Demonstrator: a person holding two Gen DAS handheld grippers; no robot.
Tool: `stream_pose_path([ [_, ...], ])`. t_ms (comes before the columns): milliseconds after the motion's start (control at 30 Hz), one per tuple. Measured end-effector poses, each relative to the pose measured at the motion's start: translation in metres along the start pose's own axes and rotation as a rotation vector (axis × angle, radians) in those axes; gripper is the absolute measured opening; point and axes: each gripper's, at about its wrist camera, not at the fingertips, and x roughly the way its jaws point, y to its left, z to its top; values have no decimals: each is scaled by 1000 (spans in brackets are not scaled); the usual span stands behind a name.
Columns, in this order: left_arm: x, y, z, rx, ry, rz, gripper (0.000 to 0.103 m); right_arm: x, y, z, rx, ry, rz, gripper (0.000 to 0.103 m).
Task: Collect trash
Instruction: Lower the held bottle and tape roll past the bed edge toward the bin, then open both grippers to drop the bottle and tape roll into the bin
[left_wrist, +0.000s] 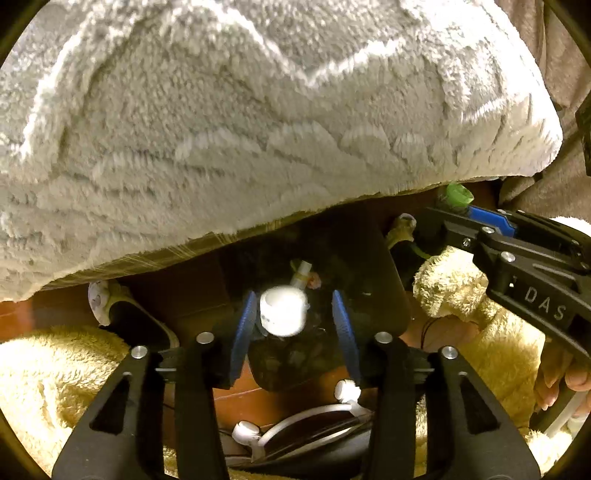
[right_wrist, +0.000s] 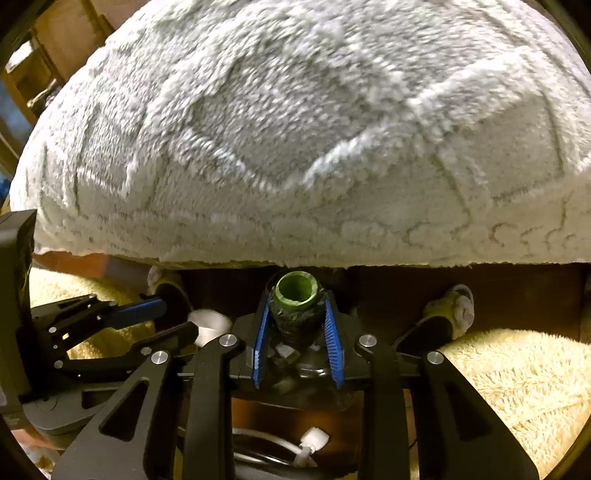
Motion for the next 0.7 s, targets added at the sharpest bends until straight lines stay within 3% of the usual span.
stream_pose_path([
  [100,-8,-1,2,2,-21,11,46,-12,-4,5,13,-27,-3,41],
  [233,-23,-2,4,3,-63,28,50,-30,-6,8,20,-68,-4,46],
  [500,-69,4,7,-25,-183,50,67,-74,-9,13,50,-185,-9,83],
  [700,-108,11,16,-46,-273,61,71,-104,-10,27,54,-253,-23,85],
])
